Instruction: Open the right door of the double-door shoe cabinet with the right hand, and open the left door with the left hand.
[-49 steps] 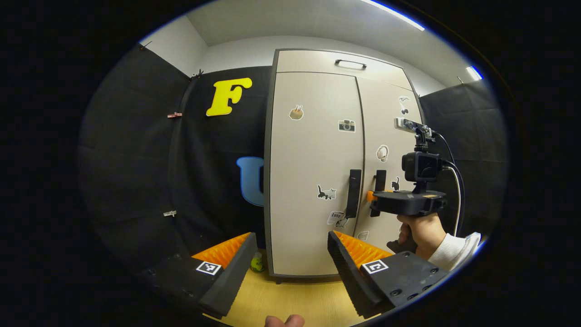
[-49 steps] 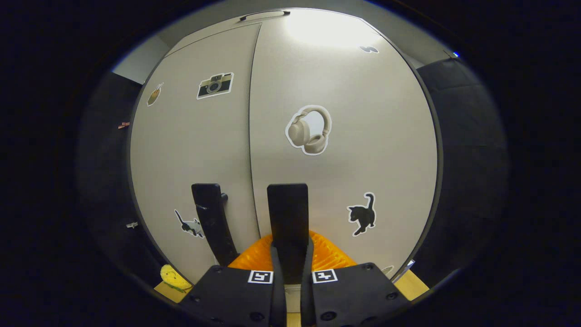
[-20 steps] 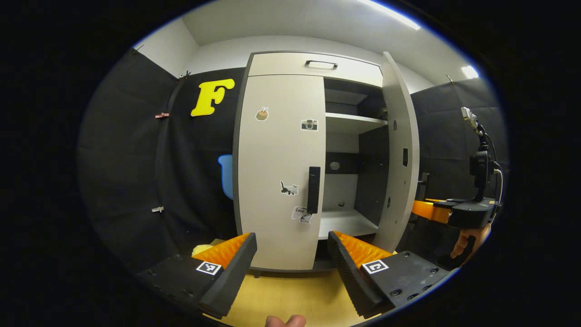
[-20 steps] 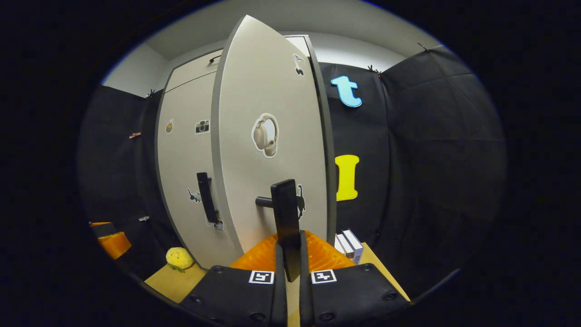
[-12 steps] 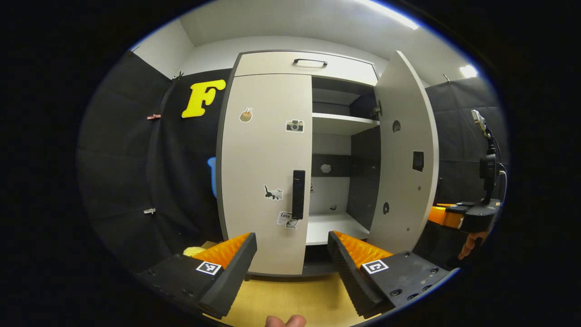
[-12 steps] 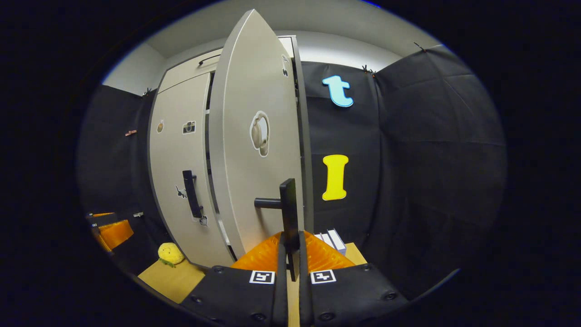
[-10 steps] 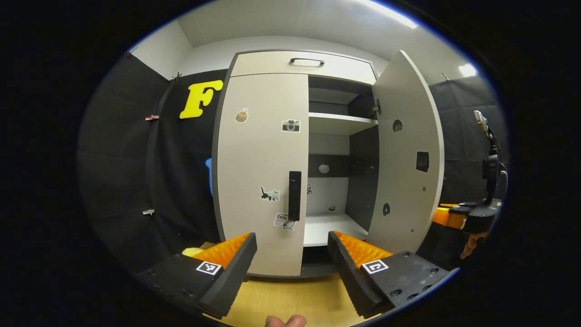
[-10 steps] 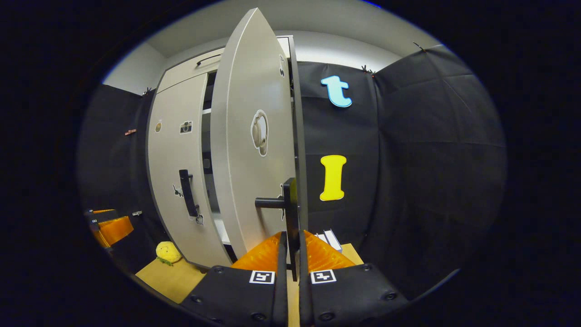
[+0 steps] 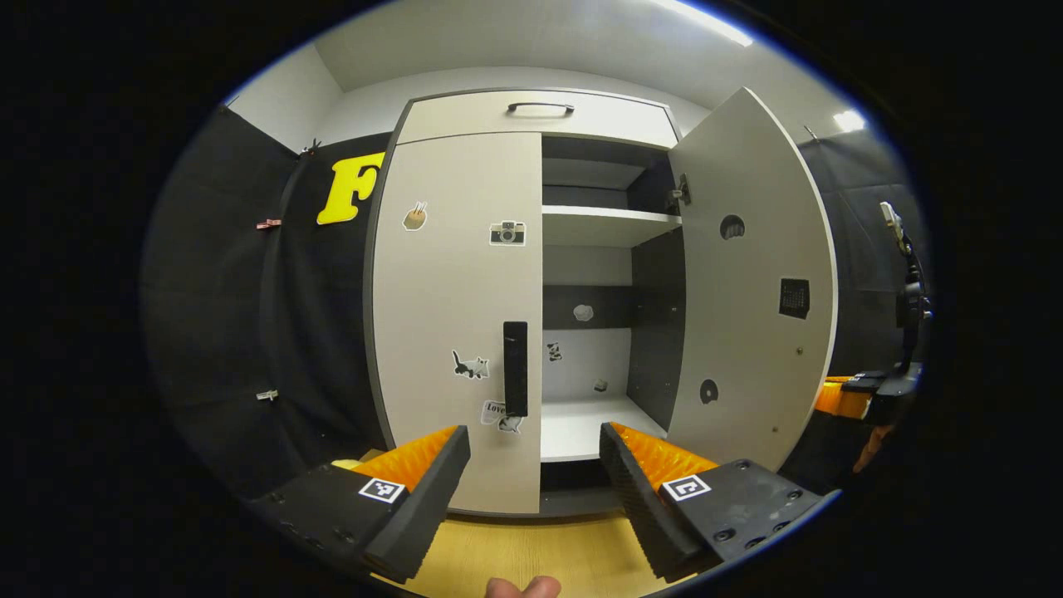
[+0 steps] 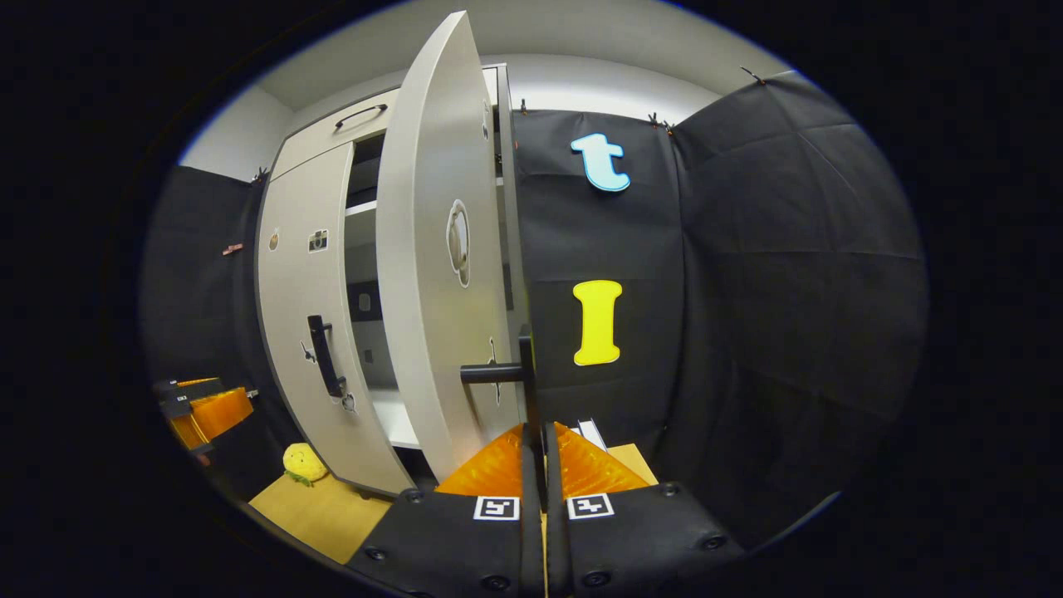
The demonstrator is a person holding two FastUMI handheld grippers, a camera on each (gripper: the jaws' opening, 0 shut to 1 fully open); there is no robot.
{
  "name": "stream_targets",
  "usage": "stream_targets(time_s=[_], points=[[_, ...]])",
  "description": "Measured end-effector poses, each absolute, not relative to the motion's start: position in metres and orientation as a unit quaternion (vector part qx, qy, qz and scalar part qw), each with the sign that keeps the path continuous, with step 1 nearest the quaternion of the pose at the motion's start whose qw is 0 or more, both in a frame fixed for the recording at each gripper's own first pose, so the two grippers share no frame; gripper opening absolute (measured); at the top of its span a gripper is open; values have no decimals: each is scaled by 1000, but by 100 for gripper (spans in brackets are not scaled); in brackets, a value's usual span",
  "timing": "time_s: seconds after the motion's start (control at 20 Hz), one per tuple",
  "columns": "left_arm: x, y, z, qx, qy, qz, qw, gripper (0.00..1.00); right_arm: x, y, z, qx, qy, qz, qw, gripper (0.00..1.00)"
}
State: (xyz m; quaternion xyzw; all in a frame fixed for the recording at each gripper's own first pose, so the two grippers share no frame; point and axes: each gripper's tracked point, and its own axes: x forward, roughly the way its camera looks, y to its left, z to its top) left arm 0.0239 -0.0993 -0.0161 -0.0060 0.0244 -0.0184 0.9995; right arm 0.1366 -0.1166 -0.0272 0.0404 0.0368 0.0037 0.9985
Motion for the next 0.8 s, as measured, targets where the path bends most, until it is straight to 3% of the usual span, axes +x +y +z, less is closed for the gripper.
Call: stream_targets(time_s=[0.25,0.45,0.6,0.65,0.7,0.8], points=[[38,-95,-14,0,21,-7,1000,96,131,-121,-27,48,39,-5,998,6],[56,-92,-7,5,11,-1,1000,96,117,-127,-19,47,23,-11,999,14],[72,-90,-3,7,5,1,1000,96,105,-133,-7,52,12,-16,998,32],[79,-89,-2,6,5,1,1000,96,101,-134,-4,52,9,-17,998,41],[85,-89,-2,4,5,0,1000,97,98,-135,-2,50,8,-18,999,58],[100,-87,-3,8,5,1,1000,97,94,-140,-2,39,11,-26,999,75]])
